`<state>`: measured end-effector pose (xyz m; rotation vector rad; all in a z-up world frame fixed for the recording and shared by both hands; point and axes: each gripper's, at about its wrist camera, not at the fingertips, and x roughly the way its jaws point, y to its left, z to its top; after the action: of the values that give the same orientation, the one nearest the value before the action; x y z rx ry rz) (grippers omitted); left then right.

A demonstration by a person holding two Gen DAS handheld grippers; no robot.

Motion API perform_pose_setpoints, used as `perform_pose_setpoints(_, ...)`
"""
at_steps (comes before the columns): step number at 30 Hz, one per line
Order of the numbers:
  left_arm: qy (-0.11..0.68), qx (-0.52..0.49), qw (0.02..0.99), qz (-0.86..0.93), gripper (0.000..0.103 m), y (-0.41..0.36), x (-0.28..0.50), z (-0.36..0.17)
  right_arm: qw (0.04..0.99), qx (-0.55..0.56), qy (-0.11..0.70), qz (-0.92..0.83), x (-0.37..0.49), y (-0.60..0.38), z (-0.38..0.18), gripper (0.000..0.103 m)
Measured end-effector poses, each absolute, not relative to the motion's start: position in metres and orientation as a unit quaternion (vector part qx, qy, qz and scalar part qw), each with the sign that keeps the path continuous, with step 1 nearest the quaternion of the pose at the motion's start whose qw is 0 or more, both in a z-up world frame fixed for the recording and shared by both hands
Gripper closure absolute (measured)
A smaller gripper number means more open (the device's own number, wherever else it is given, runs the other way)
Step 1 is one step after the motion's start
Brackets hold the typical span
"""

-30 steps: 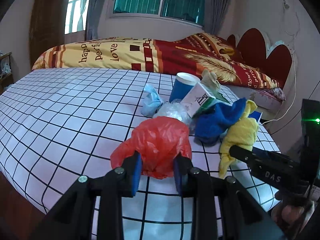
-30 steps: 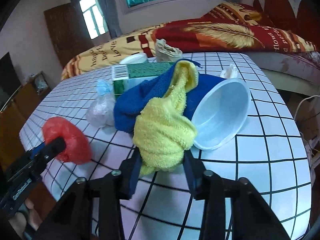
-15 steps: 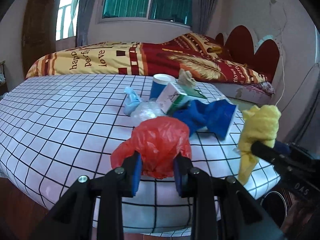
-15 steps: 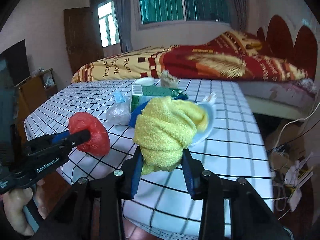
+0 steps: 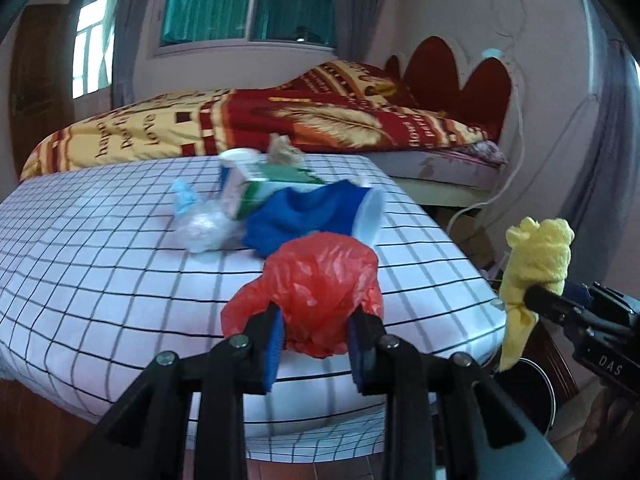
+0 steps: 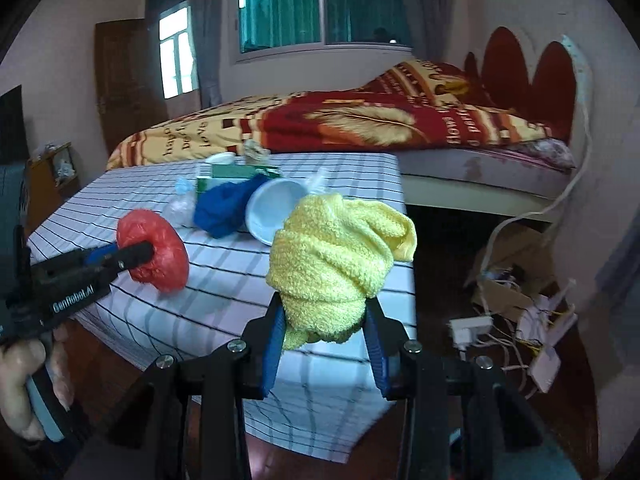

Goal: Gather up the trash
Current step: 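Carry bag and yellow cloth over the bin and open both tools to drop them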

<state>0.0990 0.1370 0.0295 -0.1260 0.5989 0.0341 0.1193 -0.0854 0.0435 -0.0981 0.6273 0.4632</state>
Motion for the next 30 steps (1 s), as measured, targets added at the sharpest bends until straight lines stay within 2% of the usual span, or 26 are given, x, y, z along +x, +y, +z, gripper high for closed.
perform_pose_setpoints(14,0.304,-0.028,0.948,-0.083,0.075,0.043,0.113,0.028,0.935,-0.022,0.335,0.117,0.099,-0.210,0.026,0.063)
perform_pose_setpoints(30,0.327,0.016,0.924,-0.196,0.075,-0.070,0.115,0.011,0.926,0.005,0.375,0.034,0.075,-0.300,-0.015,0.063)
